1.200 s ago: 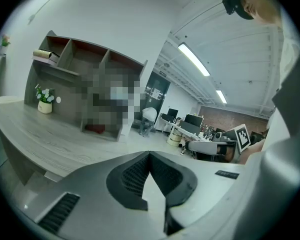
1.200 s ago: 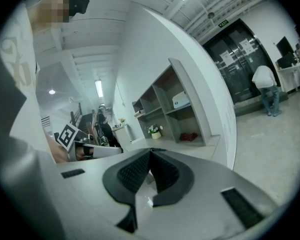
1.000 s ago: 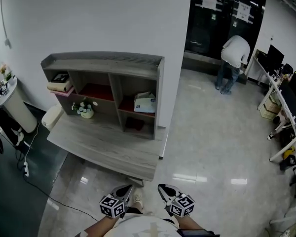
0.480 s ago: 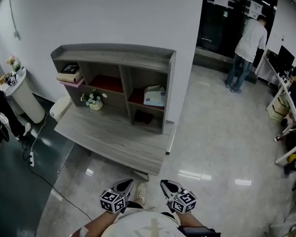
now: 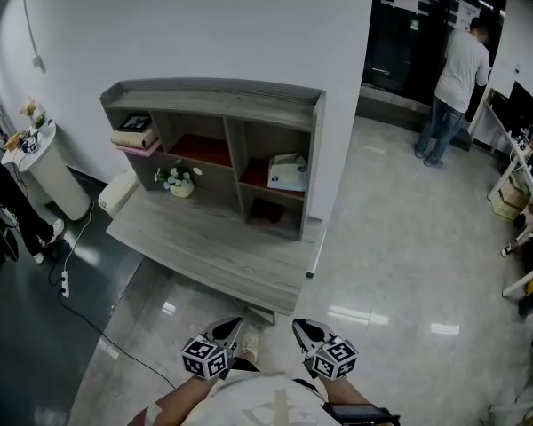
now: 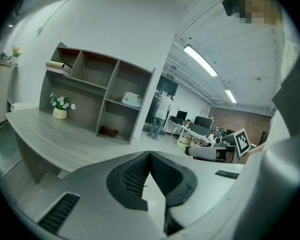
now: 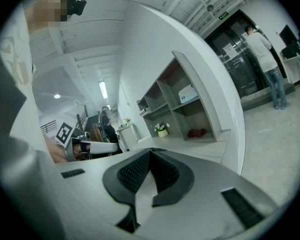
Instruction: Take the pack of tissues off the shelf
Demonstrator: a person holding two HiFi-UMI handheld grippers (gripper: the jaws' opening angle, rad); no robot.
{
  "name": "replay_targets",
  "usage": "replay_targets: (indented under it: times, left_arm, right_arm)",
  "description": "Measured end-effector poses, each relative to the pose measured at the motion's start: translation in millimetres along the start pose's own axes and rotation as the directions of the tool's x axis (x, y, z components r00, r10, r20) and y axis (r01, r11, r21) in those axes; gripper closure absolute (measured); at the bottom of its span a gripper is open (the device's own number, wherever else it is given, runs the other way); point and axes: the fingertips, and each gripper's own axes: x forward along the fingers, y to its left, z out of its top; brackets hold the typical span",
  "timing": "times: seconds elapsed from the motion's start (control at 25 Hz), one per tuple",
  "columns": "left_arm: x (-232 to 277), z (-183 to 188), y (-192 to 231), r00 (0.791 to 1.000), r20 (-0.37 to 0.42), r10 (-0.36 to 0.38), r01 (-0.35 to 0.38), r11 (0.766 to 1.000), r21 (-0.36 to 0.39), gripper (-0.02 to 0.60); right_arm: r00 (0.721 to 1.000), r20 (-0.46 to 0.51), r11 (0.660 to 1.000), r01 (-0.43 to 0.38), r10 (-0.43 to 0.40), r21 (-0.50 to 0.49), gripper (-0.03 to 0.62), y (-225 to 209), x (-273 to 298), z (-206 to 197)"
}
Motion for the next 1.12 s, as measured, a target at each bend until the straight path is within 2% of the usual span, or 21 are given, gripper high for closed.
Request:
replay_targets:
  times: [0.6,1.12]
  left_arm:
    - [49.3,16.9,26.5,0.998,-0.013,-0.068,0.068,0.998,-0.005,0.569]
    - [103.0,49.3,63.2,0.993,-0.025,-0.120,0.120,0.993,0.000,0.569]
  right_arm:
    - [0.999,-0.011,0.999,0.052,-0.052,-0.006,0.589,-29.2,28.9,16.2]
    - [0.995,-0.008,0.995,0.101,-0.101,-0.007,0.589,-67.6,72.4,44.3]
